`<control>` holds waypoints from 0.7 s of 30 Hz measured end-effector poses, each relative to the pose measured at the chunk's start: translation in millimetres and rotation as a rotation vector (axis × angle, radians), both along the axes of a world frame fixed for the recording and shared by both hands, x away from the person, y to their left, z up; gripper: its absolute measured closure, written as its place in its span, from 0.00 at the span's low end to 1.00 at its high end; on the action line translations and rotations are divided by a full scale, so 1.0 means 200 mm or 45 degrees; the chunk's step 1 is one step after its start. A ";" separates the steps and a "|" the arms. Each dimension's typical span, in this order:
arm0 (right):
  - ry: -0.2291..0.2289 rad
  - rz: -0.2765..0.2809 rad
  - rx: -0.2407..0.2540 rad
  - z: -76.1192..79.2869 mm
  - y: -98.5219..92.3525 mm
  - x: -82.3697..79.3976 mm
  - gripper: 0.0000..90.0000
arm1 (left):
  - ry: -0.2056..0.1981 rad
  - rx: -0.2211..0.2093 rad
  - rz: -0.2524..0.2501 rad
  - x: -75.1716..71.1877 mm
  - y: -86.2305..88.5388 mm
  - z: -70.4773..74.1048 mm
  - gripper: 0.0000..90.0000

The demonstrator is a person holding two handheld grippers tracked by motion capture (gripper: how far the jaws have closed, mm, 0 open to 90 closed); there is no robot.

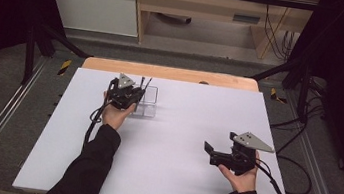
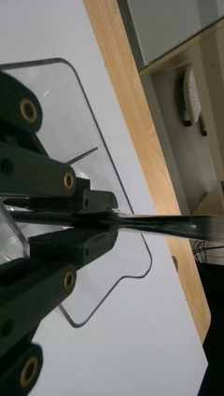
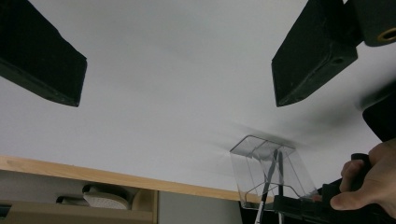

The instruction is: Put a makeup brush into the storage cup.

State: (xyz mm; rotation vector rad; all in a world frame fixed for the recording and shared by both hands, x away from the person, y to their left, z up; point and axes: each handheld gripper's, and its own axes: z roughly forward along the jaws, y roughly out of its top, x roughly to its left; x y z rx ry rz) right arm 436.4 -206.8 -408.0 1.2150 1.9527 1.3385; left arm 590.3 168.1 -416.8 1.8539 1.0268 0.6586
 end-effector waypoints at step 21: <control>-0.013 0.002 0.003 0.02 0.01 0.01 0.04 | -0.031 -0.020 -0.093 -0.24 0.05 0.16 0.40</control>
